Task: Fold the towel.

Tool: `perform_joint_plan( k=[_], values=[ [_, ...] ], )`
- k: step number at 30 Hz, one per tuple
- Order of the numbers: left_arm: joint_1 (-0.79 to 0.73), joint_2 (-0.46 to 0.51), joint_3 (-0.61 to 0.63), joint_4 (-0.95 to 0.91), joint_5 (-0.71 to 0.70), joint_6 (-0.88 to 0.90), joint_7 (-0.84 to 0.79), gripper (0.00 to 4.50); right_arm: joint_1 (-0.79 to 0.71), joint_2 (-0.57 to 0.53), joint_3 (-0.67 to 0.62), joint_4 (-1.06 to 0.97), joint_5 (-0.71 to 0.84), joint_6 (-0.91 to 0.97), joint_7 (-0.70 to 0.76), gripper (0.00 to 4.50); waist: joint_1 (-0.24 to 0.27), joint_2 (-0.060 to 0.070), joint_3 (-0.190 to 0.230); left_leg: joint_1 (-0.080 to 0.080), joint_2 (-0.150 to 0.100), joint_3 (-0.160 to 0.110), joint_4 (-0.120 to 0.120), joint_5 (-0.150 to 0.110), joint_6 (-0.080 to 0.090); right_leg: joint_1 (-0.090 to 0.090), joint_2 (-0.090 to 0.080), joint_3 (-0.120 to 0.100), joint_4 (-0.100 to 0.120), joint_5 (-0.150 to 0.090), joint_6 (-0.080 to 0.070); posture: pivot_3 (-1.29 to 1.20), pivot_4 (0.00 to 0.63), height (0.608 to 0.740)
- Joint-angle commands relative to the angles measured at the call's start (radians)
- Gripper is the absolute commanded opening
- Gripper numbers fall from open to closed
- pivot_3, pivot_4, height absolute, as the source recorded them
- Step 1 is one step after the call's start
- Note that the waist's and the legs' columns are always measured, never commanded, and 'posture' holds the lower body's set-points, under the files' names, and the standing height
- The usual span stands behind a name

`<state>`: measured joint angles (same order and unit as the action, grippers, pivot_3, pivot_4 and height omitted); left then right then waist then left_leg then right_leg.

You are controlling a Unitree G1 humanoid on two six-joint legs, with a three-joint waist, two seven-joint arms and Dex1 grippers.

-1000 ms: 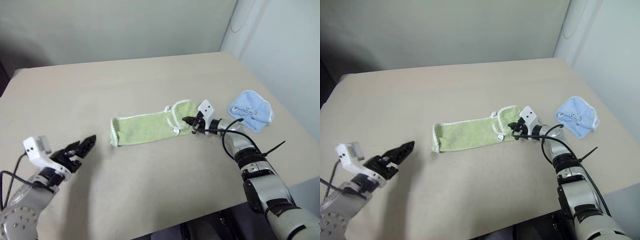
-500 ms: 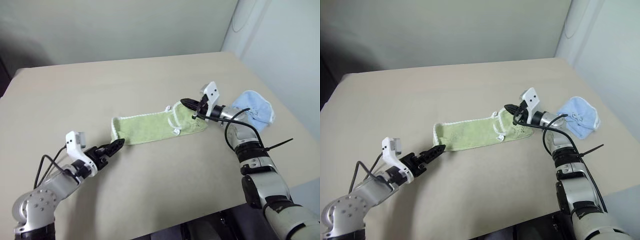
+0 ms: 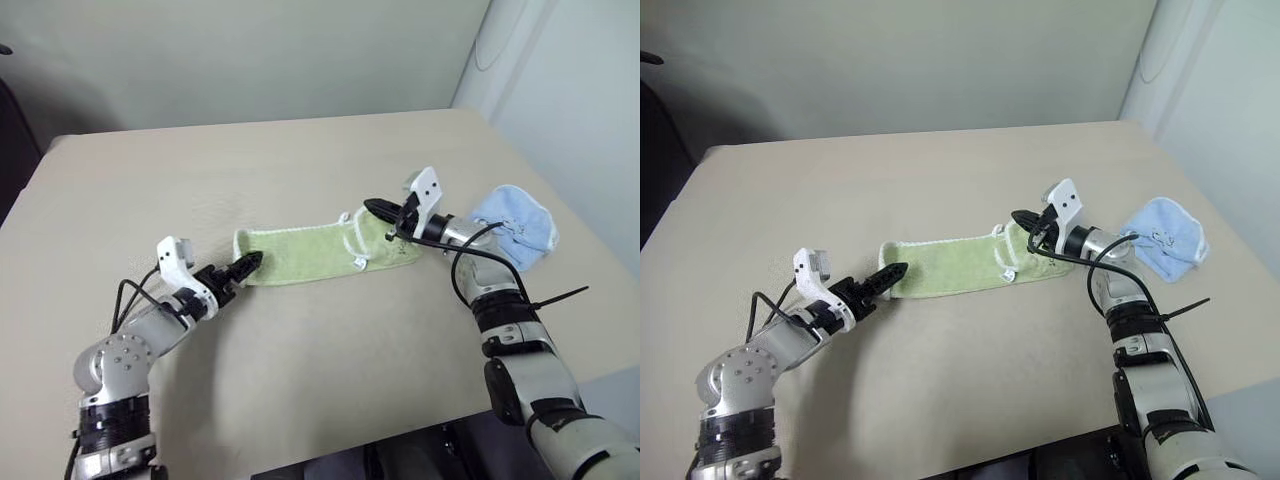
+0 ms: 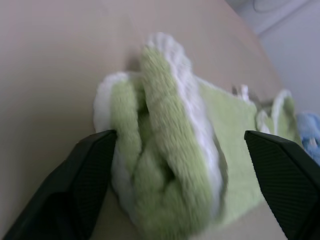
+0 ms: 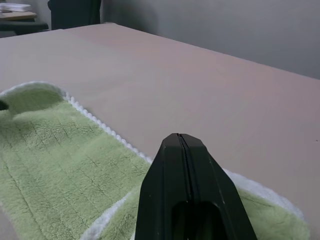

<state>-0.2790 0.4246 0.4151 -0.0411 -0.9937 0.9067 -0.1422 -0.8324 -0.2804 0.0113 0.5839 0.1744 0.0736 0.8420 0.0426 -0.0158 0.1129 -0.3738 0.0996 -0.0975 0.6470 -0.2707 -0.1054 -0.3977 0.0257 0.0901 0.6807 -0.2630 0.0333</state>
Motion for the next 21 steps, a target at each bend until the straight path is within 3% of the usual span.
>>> perform_joint_plan(
  k=[1, 9, 14, 21],
  values=[
    [-0.001, -0.01, 0.002, 0.023, 0.042, -0.017, 0.016, 3.23, -0.004, -0.006, -0.018, -0.048, 0.018, 0.002, -0.012, 0.0, -0.001, 0.0, 0.0, 0.0, 0.0, 0.0, 0.0, 0.0, 0.0, 0.0, 0.0, 0.0, -0.001, 0.0, 0.0, 0.0, 0.15, 0.74],
    [0.011, -0.04, 0.021, -0.008, 0.065, -0.026, 0.02, 0.2, 0.002, -0.011, -0.022, -0.062, 0.02, 0.011, -0.019, 0.0, -0.003, 0.0, 0.0, 0.0, 0.0, 0.0, -0.002, 0.0, 0.0, -0.001, 0.001, 0.001, -0.002, 0.0, 0.0, 0.0, 0.15, 0.74],
    [0.009, -0.044, 0.065, -0.038, 0.051, -0.05, 0.016, 0.07, 0.006, -0.014, -0.025, -0.072, 0.022, 0.018, -0.021, 0.0, -0.008, 0.0, 0.0, 0.0, 0.001, 0.0, -0.003, 0.0, 0.0, -0.002, 0.002, 0.002, -0.002, 0.0, 0.0, 0.0, 0.15, 0.74],
    [-0.063, 0.032, 0.199, -0.045, -0.021, -0.078, 0.001, 0.07, 0.016, -0.027, -0.031, -0.077, 0.019, 0.022, -0.029, 0.0, -0.016, -0.001, 0.001, 0.0, 0.002, 0.0, -0.004, 0.0, 0.0, -0.003, 0.003, 0.003, -0.002, 0.0, 0.0, 0.0, 0.15, 0.74]
  ],
)
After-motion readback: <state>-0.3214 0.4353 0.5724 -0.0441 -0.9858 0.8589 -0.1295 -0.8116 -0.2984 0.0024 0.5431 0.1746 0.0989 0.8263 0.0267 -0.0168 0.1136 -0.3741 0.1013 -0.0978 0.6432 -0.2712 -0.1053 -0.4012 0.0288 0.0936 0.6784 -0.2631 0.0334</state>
